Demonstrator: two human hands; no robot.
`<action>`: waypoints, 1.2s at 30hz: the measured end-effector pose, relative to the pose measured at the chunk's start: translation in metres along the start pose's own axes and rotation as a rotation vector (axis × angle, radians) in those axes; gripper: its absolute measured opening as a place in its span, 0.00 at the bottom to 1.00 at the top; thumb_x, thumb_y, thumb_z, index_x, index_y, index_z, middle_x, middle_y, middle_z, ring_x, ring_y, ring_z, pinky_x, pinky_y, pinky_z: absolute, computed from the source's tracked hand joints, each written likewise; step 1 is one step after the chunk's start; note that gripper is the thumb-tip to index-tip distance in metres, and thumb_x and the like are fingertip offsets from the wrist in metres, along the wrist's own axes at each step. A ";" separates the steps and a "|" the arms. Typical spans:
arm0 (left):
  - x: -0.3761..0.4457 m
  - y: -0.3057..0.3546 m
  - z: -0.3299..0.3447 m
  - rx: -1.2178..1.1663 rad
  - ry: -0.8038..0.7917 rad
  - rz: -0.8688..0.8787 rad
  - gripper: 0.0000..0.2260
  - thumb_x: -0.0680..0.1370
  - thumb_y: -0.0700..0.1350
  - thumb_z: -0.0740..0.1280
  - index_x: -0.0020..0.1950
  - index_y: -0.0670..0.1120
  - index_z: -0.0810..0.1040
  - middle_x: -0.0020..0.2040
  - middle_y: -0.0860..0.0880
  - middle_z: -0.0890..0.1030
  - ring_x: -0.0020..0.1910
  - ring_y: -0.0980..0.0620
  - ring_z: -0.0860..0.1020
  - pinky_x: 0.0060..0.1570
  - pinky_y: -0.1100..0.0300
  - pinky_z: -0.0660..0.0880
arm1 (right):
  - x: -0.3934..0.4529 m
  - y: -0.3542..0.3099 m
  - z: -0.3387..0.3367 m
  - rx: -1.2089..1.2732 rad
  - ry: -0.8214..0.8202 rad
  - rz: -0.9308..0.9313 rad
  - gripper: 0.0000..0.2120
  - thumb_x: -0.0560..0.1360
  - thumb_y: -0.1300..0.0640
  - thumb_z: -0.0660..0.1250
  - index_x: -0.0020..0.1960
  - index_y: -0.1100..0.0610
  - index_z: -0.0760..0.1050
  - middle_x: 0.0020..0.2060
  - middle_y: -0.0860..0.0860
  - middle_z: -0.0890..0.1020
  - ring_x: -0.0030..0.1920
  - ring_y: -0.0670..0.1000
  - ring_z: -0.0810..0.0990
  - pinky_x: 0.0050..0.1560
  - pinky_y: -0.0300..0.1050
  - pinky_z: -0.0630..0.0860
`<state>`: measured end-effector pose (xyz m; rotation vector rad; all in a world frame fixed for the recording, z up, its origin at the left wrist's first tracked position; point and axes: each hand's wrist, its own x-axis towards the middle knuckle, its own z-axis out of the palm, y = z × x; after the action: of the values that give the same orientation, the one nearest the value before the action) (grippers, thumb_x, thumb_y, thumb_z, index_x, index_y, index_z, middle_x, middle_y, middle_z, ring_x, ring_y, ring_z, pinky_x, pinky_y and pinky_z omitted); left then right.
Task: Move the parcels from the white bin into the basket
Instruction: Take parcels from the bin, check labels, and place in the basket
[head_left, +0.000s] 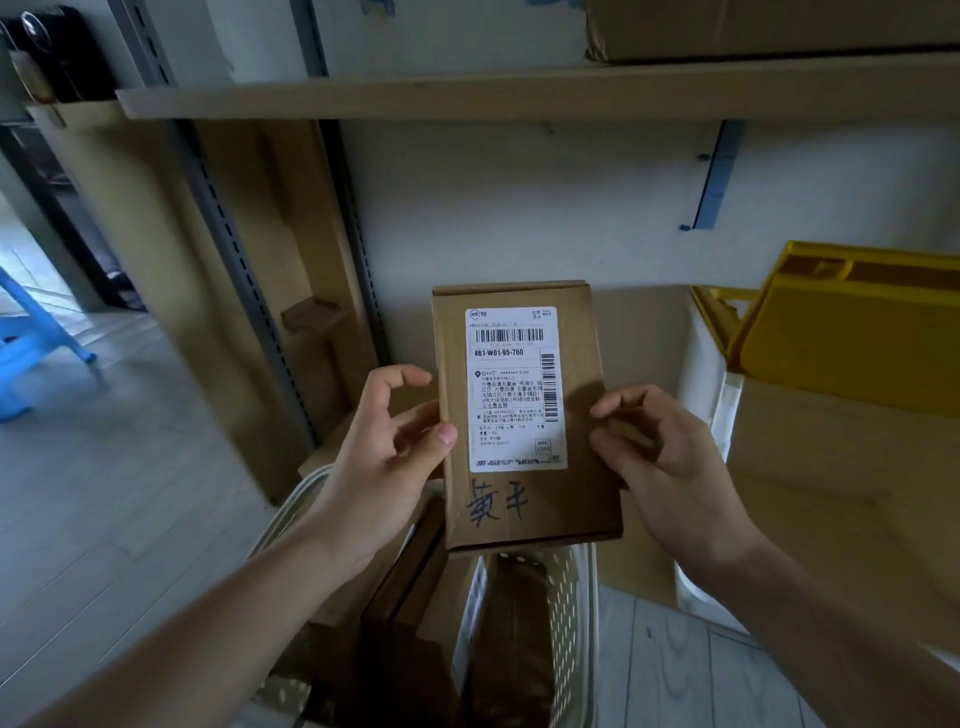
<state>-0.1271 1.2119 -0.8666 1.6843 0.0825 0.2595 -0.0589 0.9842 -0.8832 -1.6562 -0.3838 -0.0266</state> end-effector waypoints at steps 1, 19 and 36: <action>0.000 0.000 -0.001 0.004 0.008 -0.014 0.20 0.82 0.35 0.64 0.68 0.54 0.65 0.55 0.54 0.87 0.57 0.53 0.84 0.54 0.59 0.81 | -0.001 0.000 0.000 -0.002 -0.004 0.000 0.11 0.80 0.68 0.67 0.49 0.51 0.77 0.45 0.43 0.84 0.46 0.39 0.83 0.42 0.35 0.79; -0.003 0.004 0.005 -0.103 0.015 -0.075 0.41 0.78 0.31 0.66 0.80 0.64 0.55 0.56 0.48 0.85 0.61 0.49 0.82 0.68 0.40 0.73 | -0.006 -0.003 -0.005 0.132 0.006 0.127 0.14 0.80 0.63 0.68 0.61 0.50 0.77 0.48 0.43 0.86 0.51 0.45 0.86 0.42 0.37 0.81; -0.002 0.004 -0.002 -0.080 -0.023 0.147 0.30 0.74 0.43 0.70 0.75 0.55 0.68 0.60 0.48 0.84 0.62 0.47 0.82 0.58 0.48 0.81 | -0.013 -0.023 -0.014 0.217 -0.014 0.094 0.09 0.79 0.60 0.67 0.58 0.54 0.76 0.45 0.50 0.87 0.44 0.47 0.86 0.36 0.38 0.80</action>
<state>-0.1299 1.2130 -0.8627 1.6152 -0.0685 0.3494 -0.0748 0.9694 -0.8625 -1.4587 -0.3084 0.0941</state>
